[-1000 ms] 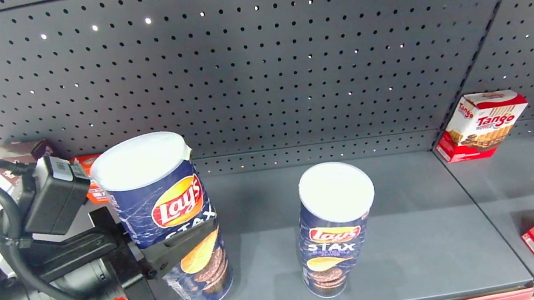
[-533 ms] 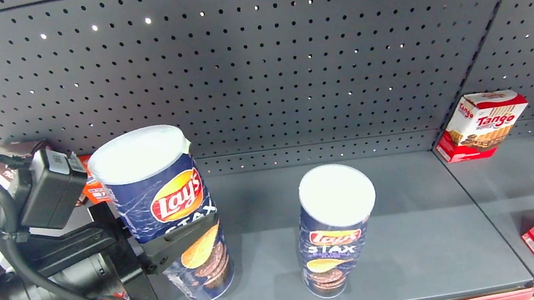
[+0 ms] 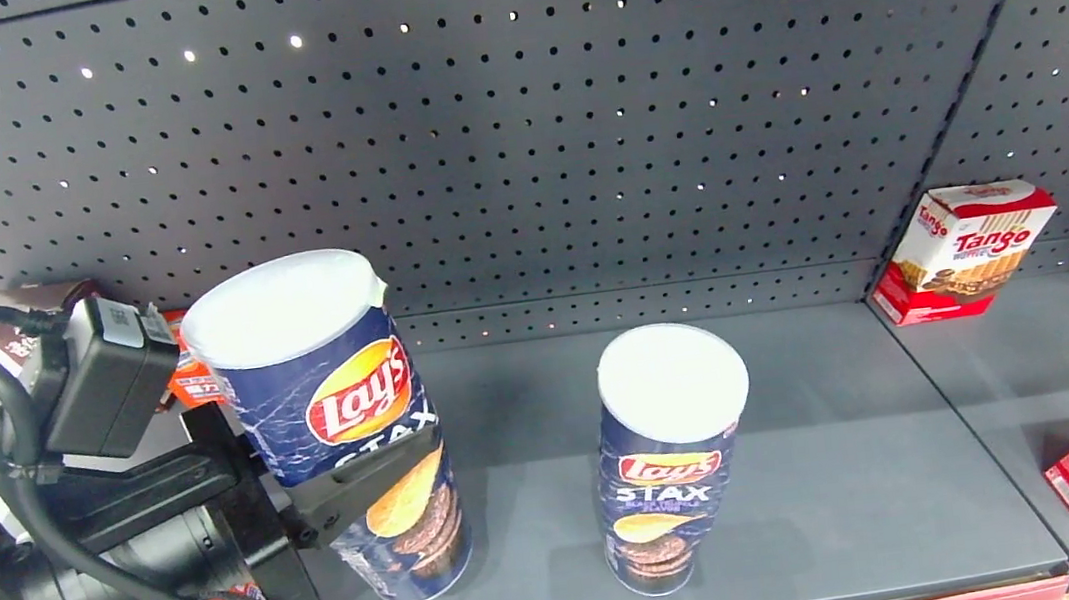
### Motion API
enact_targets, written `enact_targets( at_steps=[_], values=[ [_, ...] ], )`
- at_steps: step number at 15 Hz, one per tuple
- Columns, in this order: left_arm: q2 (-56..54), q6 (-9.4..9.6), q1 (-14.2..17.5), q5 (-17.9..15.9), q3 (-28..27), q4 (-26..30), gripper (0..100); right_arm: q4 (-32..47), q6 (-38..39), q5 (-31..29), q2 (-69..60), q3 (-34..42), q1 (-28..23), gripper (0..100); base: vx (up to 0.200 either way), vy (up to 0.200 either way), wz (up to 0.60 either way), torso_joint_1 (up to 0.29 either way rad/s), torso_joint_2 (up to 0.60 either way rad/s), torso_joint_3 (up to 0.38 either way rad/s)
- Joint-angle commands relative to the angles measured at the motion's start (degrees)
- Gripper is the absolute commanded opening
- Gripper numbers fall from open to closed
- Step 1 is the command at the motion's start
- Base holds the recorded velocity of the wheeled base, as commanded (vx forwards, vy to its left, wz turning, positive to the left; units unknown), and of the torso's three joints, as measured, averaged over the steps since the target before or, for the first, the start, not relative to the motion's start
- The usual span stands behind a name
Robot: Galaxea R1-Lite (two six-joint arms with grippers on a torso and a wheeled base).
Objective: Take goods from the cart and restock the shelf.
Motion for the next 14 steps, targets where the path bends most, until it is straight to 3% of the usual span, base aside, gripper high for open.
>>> enact_targets(
  at_steps=[1, 4, 8, 14],
  values=[
    [-0.01, 0.04, 0.04, 0.01, 0.11, -0.03, 0, -0.1, 0.2, -0.13, -5.09, 0.0, -3.85, 100, 0.0, 0.0, 0.0, 0.0, 0.0, 0.0],
    [0.08, 0.83, -0.4, -0.08, 0.29, 0.06, 0, -0.19, -1.65, 2.24, -5.09, 0.0, -3.68, 100, 0.0, 0.0, 0.0, 0.0, 0.0, 0.0],
    [1.13, 1.18, -4.36, 0.36, 0.2, -0.03, 0, -0.19, -1.21, 4.26, -5.09, 0.0, -3.77, 100, 0.0, 0.0, 0.0, 0.0, 0.0, 0.0],
    [1.92, 1.53, -3.66, -0.17, -1.21, 0.06, 0, -0.1, -0.33, 4.09, -5.09, 0.0, -3.68, 100, 0.0, 0.0, 0.0, 0.0, 0.0, 0.0]
  ],
)
